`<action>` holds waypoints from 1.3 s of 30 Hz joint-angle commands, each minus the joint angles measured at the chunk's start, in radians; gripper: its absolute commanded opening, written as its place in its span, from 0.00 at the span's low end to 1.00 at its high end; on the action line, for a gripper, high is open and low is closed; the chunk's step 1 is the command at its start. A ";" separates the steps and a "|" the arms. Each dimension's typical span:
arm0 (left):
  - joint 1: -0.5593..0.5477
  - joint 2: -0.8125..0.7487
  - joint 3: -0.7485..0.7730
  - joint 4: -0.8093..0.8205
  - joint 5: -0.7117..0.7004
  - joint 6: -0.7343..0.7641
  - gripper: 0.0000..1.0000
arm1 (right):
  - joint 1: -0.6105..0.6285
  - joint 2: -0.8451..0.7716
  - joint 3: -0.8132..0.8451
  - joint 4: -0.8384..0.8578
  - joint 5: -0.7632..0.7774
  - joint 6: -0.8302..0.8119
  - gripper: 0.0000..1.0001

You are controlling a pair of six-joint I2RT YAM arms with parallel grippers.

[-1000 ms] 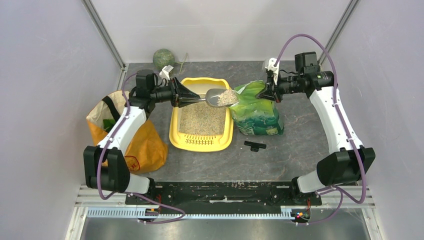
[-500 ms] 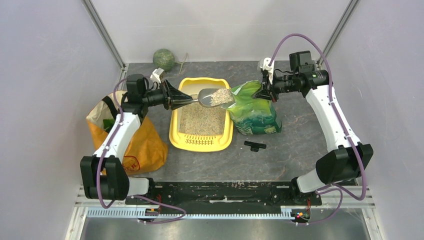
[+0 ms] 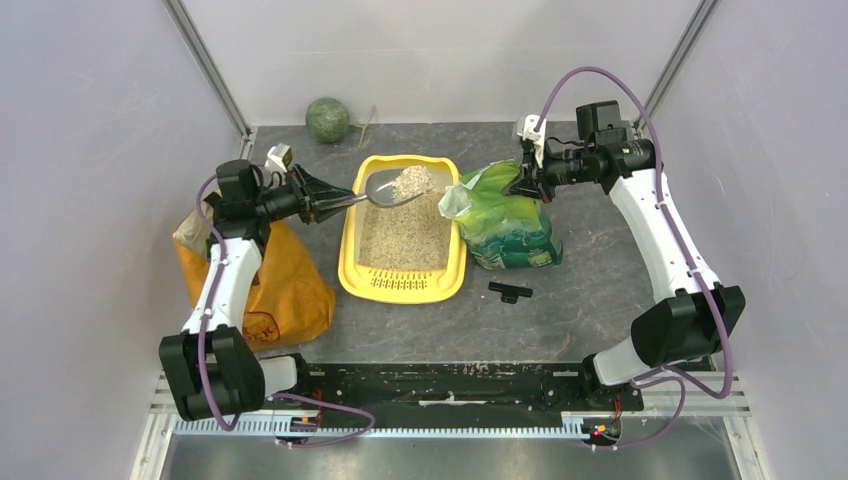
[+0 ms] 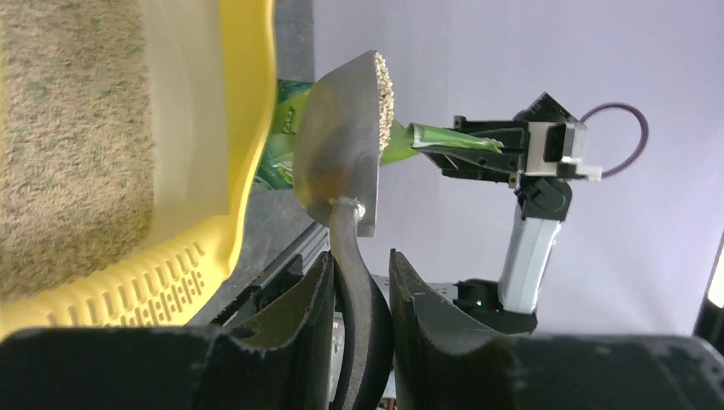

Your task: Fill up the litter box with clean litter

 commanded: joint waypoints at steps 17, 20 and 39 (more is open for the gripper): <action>-0.047 -0.043 0.302 -0.763 -0.473 0.773 0.02 | 0.016 -0.030 0.074 0.101 -0.058 -0.004 0.00; -0.115 -0.056 0.339 -0.779 -0.565 0.814 0.02 | 0.016 -0.031 0.075 0.100 -0.057 -0.003 0.00; -0.502 -0.080 0.446 -0.824 -1.119 1.097 0.02 | 0.016 -0.043 0.060 0.100 -0.057 -0.010 0.00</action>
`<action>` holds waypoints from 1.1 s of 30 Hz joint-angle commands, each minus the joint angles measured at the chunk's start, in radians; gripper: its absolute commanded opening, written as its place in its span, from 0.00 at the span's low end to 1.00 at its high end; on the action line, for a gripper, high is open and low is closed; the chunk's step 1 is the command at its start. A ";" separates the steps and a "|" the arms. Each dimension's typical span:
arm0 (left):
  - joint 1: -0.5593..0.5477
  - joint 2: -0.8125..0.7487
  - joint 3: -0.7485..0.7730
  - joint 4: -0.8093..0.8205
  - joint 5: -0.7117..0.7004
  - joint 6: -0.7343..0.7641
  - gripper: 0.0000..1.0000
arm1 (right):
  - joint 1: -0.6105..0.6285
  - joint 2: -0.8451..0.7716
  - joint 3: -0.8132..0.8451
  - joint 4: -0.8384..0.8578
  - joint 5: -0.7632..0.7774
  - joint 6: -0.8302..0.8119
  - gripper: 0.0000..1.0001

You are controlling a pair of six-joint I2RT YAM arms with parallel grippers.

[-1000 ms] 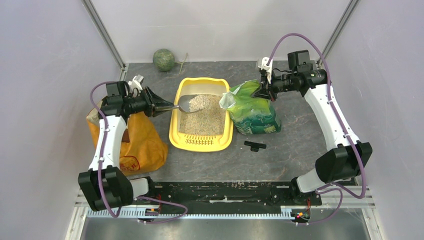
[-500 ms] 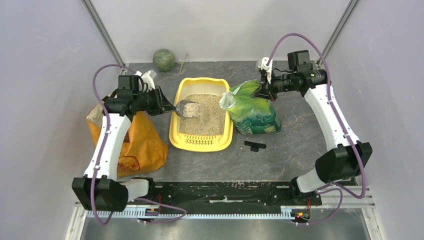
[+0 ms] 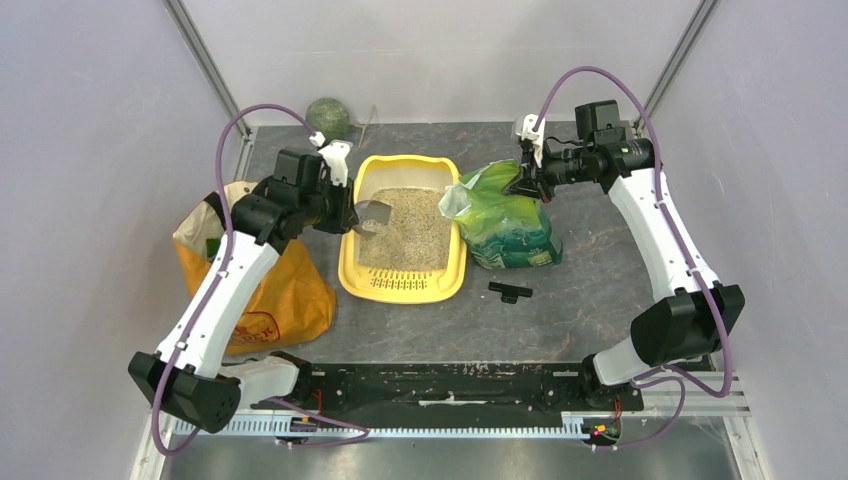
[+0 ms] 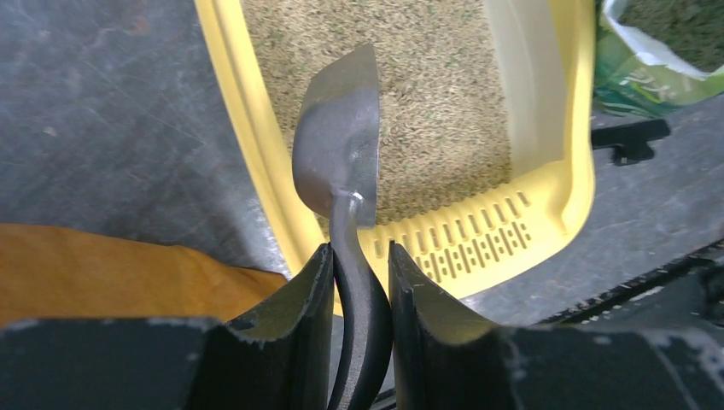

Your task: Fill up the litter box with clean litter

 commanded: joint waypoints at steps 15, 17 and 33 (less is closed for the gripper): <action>-0.075 0.020 0.182 -0.021 -0.024 0.219 0.02 | 0.013 -0.065 0.034 0.099 -0.060 -0.018 0.00; -0.071 0.044 0.251 -0.029 0.020 0.187 0.02 | 0.011 -0.071 0.025 0.099 -0.059 -0.023 0.00; -0.054 0.265 0.509 -0.092 0.489 -0.048 0.02 | 0.012 -0.077 0.015 0.105 -0.083 -0.040 0.00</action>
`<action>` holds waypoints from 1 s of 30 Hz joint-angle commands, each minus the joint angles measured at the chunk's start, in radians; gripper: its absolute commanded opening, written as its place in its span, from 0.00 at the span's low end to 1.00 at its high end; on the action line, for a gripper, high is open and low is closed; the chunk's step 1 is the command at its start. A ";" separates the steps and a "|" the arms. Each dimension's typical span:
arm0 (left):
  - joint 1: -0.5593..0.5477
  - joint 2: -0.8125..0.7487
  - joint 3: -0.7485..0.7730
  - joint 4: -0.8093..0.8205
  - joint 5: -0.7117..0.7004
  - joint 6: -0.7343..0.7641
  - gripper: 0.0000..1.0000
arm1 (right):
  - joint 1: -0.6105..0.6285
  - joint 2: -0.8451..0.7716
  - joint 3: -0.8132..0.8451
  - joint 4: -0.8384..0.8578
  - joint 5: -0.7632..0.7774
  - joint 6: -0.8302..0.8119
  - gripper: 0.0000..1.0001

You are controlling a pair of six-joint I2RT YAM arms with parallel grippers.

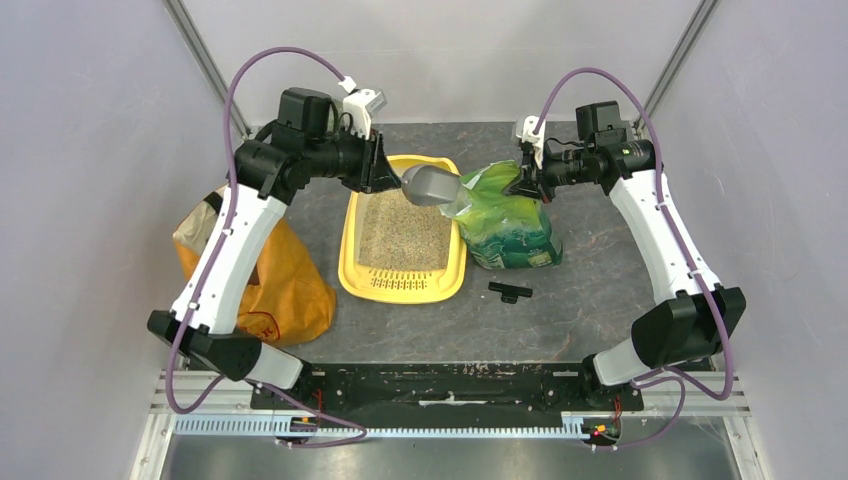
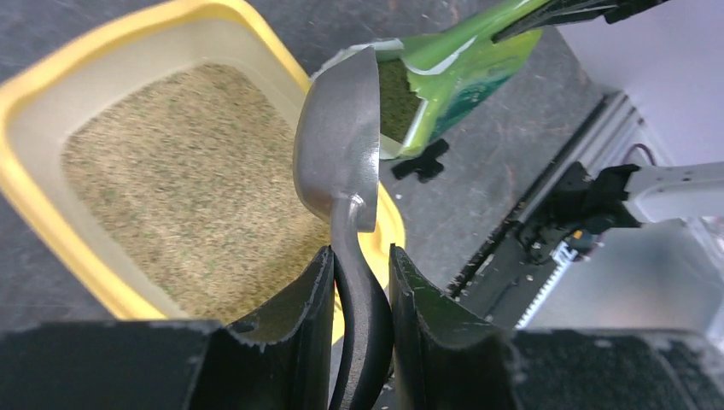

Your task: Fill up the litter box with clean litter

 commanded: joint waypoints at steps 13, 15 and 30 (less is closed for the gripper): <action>-0.049 0.204 0.084 0.031 0.084 -0.164 0.02 | 0.012 -0.079 -0.014 0.107 -0.085 -0.052 0.00; -0.096 0.243 0.121 0.029 0.040 -0.165 0.02 | 0.012 -0.078 -0.012 0.107 -0.085 -0.052 0.00; -0.276 0.461 0.253 -0.022 -0.348 -0.327 0.02 | 0.010 -0.059 -0.006 0.122 -0.086 -0.042 0.00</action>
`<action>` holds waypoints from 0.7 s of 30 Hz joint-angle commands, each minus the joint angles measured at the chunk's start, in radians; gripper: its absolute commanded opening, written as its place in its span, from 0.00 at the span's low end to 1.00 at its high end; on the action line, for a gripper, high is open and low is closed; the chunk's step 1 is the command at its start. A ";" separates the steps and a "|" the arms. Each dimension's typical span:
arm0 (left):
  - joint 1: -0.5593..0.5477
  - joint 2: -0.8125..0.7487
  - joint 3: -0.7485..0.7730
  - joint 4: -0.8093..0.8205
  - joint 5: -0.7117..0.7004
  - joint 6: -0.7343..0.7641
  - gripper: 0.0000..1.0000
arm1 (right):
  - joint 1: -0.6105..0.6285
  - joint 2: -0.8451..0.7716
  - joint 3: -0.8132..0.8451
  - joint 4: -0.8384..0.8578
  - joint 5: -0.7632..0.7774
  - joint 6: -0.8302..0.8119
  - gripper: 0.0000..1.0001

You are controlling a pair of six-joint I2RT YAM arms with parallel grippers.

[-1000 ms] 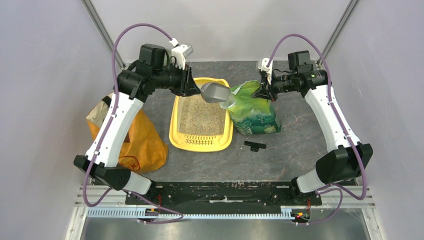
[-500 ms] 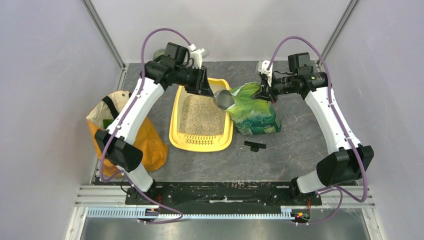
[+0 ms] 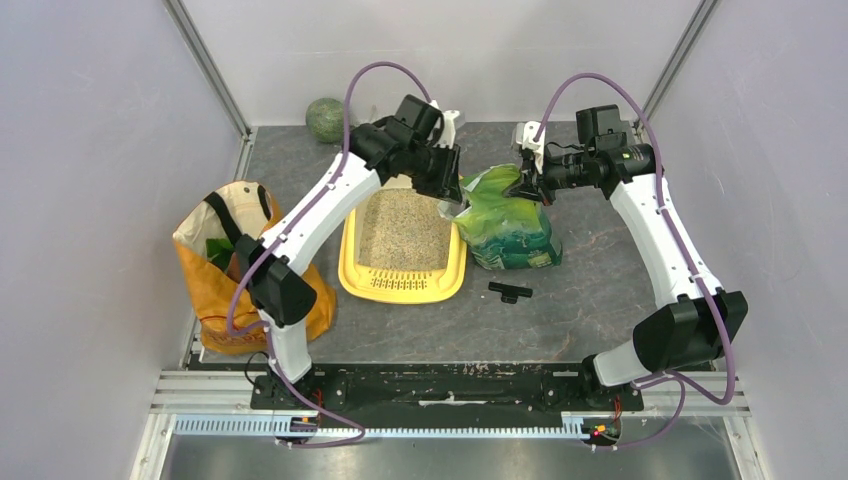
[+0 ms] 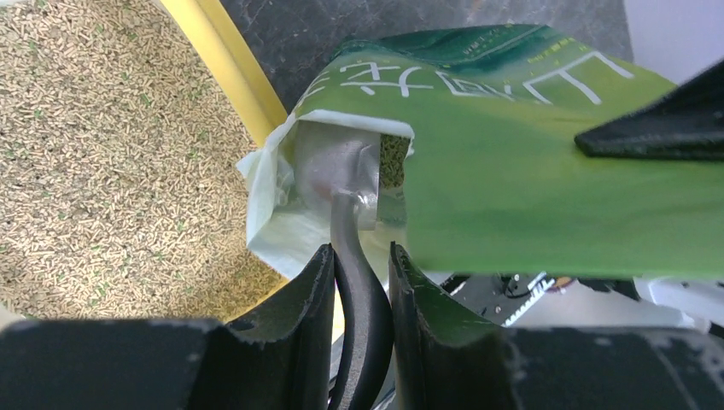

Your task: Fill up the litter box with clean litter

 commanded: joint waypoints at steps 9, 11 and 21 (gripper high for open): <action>-0.125 0.140 0.053 -0.048 -0.326 -0.113 0.02 | 0.009 -0.019 0.028 0.113 -0.083 0.009 0.00; -0.129 0.156 0.035 -0.035 -0.327 -0.129 0.02 | 0.010 -0.017 0.026 0.115 -0.083 0.009 0.00; -0.085 0.133 -0.169 0.171 -0.014 -0.174 0.02 | 0.009 -0.017 0.016 0.113 -0.076 0.004 0.00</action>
